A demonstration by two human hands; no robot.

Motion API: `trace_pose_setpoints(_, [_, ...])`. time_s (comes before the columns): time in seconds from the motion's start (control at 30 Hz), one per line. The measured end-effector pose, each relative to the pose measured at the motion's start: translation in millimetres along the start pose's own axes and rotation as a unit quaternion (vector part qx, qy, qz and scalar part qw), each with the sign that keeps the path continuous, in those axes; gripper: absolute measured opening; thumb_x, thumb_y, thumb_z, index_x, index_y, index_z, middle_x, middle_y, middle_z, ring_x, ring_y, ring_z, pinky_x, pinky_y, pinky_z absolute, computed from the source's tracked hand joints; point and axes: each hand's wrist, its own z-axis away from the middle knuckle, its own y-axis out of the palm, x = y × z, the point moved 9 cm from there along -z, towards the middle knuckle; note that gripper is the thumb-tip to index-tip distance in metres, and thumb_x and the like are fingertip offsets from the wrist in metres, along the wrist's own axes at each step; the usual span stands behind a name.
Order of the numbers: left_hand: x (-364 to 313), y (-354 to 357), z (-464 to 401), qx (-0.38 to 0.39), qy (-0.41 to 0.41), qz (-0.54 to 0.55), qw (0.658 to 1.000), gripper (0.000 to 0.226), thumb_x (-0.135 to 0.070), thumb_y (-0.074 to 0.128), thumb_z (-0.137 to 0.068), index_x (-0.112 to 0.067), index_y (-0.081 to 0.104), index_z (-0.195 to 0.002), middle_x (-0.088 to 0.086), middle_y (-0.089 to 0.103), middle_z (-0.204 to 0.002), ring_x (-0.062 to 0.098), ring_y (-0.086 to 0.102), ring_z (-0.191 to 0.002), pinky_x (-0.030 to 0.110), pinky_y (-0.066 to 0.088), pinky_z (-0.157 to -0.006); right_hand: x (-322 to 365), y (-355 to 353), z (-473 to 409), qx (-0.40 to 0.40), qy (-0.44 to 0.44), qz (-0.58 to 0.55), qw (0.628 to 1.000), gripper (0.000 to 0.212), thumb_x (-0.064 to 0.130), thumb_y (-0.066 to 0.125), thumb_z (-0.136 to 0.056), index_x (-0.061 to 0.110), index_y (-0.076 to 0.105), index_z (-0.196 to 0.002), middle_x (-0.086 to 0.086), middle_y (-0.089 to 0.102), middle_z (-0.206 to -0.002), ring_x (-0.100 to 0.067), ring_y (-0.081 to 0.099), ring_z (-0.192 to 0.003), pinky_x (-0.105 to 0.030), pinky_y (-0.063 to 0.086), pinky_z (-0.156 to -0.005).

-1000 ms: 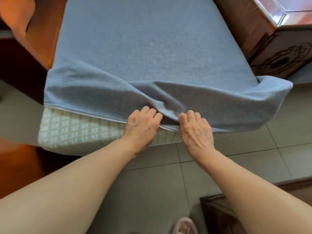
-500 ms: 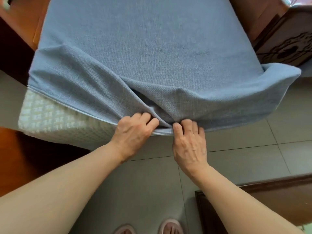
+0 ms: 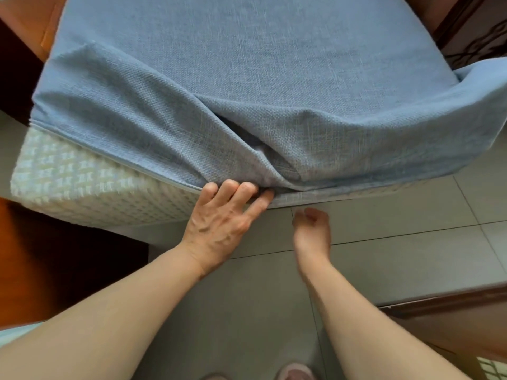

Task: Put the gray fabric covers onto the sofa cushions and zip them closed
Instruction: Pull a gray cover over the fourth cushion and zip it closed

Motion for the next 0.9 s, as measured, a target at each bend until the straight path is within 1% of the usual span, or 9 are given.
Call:
trace_pose_setpoints(0.07, [1,4,2,-0.01,0.005,-0.007,1.0,0.046,-0.004,0.024,-0.092,-0.022,0.047,-0.127,0.001,0.041,-0.108,0.024,0.041,-0.091,0.037,0.03,-0.075,-9,24,-15,0.044,0.088,-0.131,0.986,0.016,0.018,0.041,-0.098,0.009,0.054,-0.102,-0.007,0.058,-0.09,-0.02,0.054,-0.088,-0.027,0.043,-0.075])
trace_pose_setpoints(0.17, [2,9,5,-0.018,0.006,-0.024,1.0,0.049,-0.008,0.013,-0.097,-0.024,0.047,-0.128,0.0,0.041,-0.109,0.022,0.041,-0.092,0.036,0.03,-0.075,-19,54,-18,0.104,0.195,-0.313,0.923,0.037,0.035,0.03,-0.102,0.013,0.055,-0.118,-0.009,0.06,-0.116,-0.018,0.055,-0.102,-0.03,0.036,-0.095])
trace_pose_setpoints(0.23, [3,11,6,-0.019,0.007,-0.032,0.999,0.049,-0.007,0.012,-0.097,-0.024,0.047,-0.128,-0.001,0.041,-0.11,0.021,0.041,-0.093,0.035,0.029,-0.075,-17,63,-19,0.111,0.22,-0.395,0.885,0.044,0.042,0.033,-0.1,0.013,0.056,-0.124,-0.011,0.06,-0.124,-0.019,0.057,-0.103,-0.031,0.04,-0.092])
trace_pose_setpoints(0.37, [4,7,4,-0.007,0.008,-0.026,1.0,0.049,-0.008,0.011,-0.097,-0.022,0.046,-0.129,-0.001,0.041,-0.111,0.021,0.041,-0.093,0.034,0.029,-0.075,-6,71,-18,0.115,0.246,-0.517,0.812,0.051,0.052,0.044,-0.091,0.015,0.062,-0.122,-0.012,0.067,-0.115,-0.028,0.064,-0.105,-0.038,0.051,-0.091])
trace_pose_setpoints(0.47, [7,-2,0,0.011,0.008,-0.017,1.0,0.049,-0.007,0.011,-0.097,-0.019,0.046,-0.13,0.0,0.042,-0.112,0.021,0.041,-0.095,0.034,0.03,-0.077,4,62,-10,0.095,0.261,-0.526,0.804,0.058,0.059,0.044,-0.088,0.015,0.062,-0.12,-0.012,0.066,-0.115,-0.029,0.063,-0.106,-0.041,0.05,-0.095])
trace_pose_setpoints(0.6, [11,-25,-11,0.026,0.027,-0.011,0.999,0.045,-0.007,0.031,-0.089,-0.016,0.046,-0.131,0.001,0.044,-0.116,0.021,0.043,-0.097,0.033,0.031,-0.079,29,48,5,0.075,0.282,-0.52,0.803,0.056,0.062,0.046,-0.086,0.019,0.063,-0.118,-0.009,0.066,-0.114,-0.028,0.063,-0.104,-0.043,0.05,-0.095])
trace_pose_setpoints(0.7, [19,-48,-28,0.026,0.022,-0.018,0.999,0.046,-0.008,0.025,-0.091,-0.015,0.046,-0.132,0.001,0.043,-0.118,0.021,0.043,-0.099,0.034,0.03,-0.078,46,36,19,0.055,0.309,-0.508,0.802,0.059,0.065,0.046,-0.085,0.021,0.061,-0.12,-0.009,0.065,-0.114,-0.028,0.062,-0.103,-0.043,0.05,-0.094])
trace_pose_setpoints(0.8, [29,-75,-48,0.006,0.001,-0.026,1.0,0.049,-0.01,0.018,-0.091,-0.015,0.046,-0.131,0.001,0.043,-0.12,0.021,0.043,-0.102,0.035,0.03,-0.079,74,22,37,0.048,0.325,-0.487,0.809,0.067,0.071,0.043,-0.083,0.02,0.059,-0.122,-0.01,0.064,-0.113,-0.028,0.063,-0.099,-0.041,0.053,-0.088])
trace_pose_setpoints(0.9, [41,-106,-72,-0.026,-0.021,-0.024,0.999,0.046,-0.011,0.029,-0.088,-0.016,0.048,-0.13,0.0,0.043,-0.12,0.021,0.044,-0.103,0.035,0.032,-0.08,110,8,55,0.045,0.332,-0.471,0.816,0.068,0.072,0.041,-0.083,0.019,0.057,-0.123,-0.011,0.064,-0.111,-0.027,0.063,-0.093,-0.039,0.054,-0.076])
